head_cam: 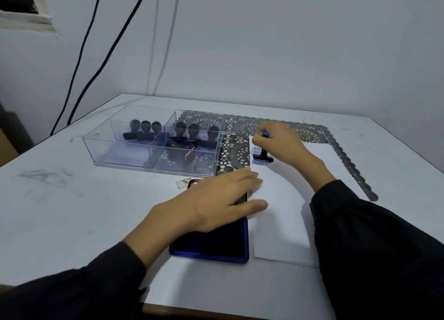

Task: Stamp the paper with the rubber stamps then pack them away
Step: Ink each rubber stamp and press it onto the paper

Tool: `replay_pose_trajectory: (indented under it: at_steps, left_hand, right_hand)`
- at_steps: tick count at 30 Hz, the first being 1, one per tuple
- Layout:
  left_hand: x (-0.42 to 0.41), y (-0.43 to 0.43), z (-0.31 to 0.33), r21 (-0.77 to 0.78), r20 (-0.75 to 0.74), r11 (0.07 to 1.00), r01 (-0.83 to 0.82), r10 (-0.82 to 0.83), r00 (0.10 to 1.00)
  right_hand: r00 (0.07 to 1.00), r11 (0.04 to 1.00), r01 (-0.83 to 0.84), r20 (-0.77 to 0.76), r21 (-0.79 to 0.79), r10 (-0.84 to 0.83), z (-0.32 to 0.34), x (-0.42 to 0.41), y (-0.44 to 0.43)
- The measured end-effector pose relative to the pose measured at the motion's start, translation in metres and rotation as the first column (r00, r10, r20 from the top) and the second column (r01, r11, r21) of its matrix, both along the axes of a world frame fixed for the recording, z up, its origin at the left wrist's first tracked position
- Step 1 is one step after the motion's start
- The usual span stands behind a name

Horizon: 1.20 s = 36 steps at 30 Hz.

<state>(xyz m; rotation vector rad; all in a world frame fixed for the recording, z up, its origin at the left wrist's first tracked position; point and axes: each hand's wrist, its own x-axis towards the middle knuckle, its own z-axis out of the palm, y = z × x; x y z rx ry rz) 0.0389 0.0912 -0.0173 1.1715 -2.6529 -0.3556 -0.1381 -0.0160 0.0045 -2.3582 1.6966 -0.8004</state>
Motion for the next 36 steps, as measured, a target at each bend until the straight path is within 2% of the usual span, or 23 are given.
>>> replay_pose_trajectory:
  at_steps: [4, 10, 23, 31, 36]
  left_hand:
    - [-0.008, -0.006, -0.002, -0.085, 0.084, 0.996, 0.0, 0.007, 0.996]
    - [-0.015, -0.019, -0.008, -0.168, 0.098, 0.986, 0.01, 0.006, 0.995]
    - [-0.013, -0.013, -0.002, -0.102, 0.114, 0.995, -0.02, 0.031, 0.993]
    - [-0.015, -0.013, -0.001, -0.084, 0.126, 0.996, -0.022, 0.033, 0.991]
    - [-0.016, -0.015, 0.001, -0.072, 0.139, 0.997, -0.022, 0.032, 0.99]
  right_hand:
    - [0.999, 0.999, -0.006, -0.041, 0.044, 0.008, -0.002, 0.003, -0.003]
    - [0.999, 0.997, -0.015, -0.046, 0.072, 0.018, -0.006, 0.002, -0.006]
    - [0.994, 0.993, 0.11, -0.022, 0.031, -0.11, -0.022, 0.008, -0.003]
    - [0.991, 0.985, 0.134, -0.01, -0.108, -0.136, -0.029, 0.01, 0.007]
    - [0.983, 0.958, 0.084, -0.132, -0.276, -0.124, -0.035, 0.011, 0.023]
